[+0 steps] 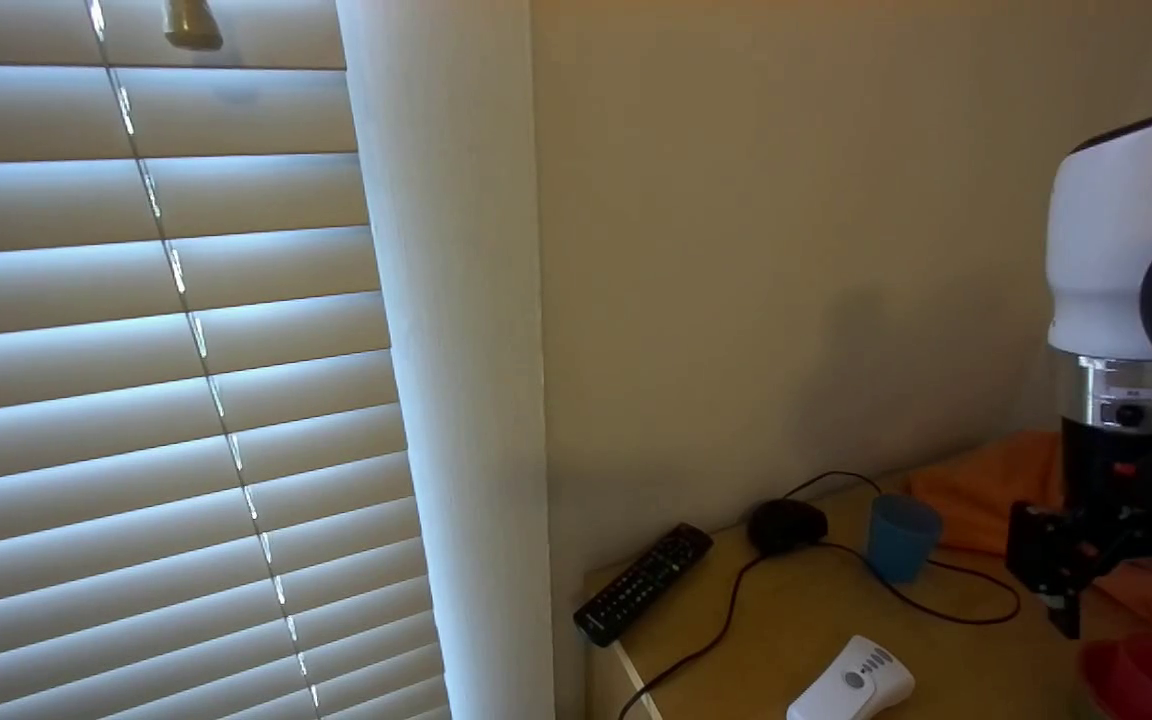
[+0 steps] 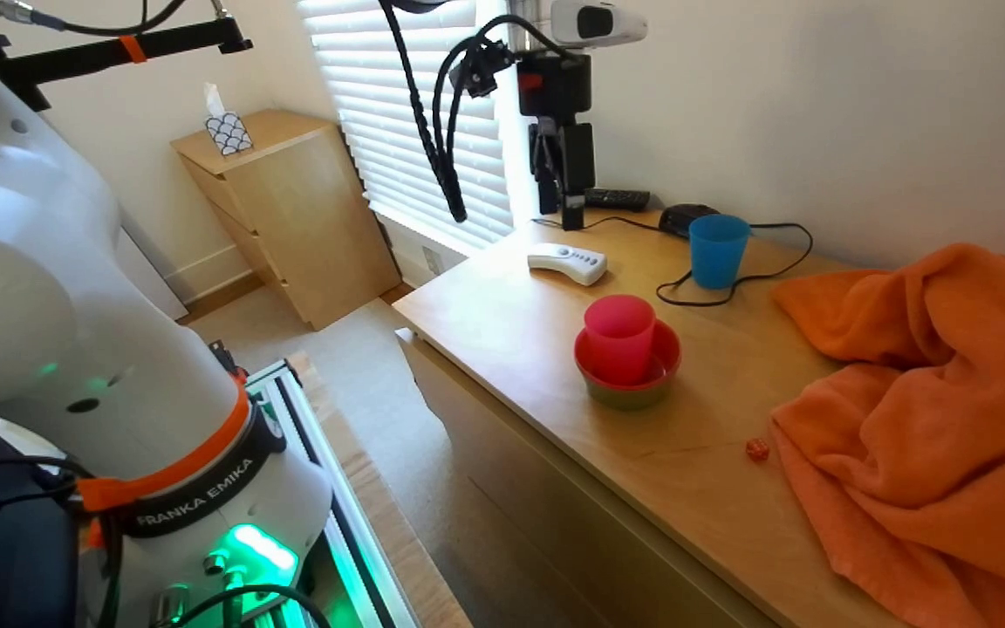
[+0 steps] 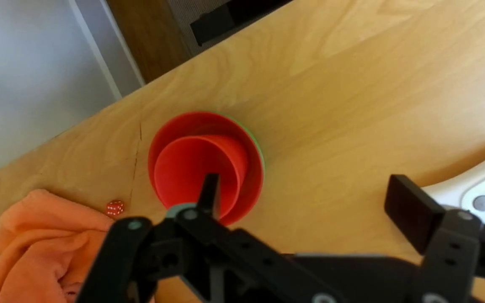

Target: Put the white remote in the pink cup

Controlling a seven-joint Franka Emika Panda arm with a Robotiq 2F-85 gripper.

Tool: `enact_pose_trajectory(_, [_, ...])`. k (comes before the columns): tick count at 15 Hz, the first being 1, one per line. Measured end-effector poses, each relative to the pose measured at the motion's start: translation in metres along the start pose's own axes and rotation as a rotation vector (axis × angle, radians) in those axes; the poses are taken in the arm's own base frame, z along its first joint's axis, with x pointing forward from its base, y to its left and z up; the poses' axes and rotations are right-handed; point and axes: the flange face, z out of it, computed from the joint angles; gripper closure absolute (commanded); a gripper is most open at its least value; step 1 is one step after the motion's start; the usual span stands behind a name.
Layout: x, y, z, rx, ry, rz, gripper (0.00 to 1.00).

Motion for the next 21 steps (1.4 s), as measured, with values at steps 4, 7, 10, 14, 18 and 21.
enact_pose_trajectory(4, [0.002,-0.004,-0.001,0.139,-0.076,0.119,0.00])
enact_pose_trajectory(7, [0.007,-0.023,0.018,0.242,-0.128,0.234,0.00])
enact_pose_trajectory(10, [0.014,-0.055,0.048,0.316,-0.144,0.384,0.00])
enact_pose_trajectory(14, [0.029,-0.091,0.080,0.373,-0.123,0.587,0.00])
enact_pose_trajectory(18, [0.043,-0.112,0.105,0.398,-0.097,0.790,0.27])
enact_pose_trajectory(21, [0.051,-0.118,0.123,0.385,-0.101,0.904,0.48])
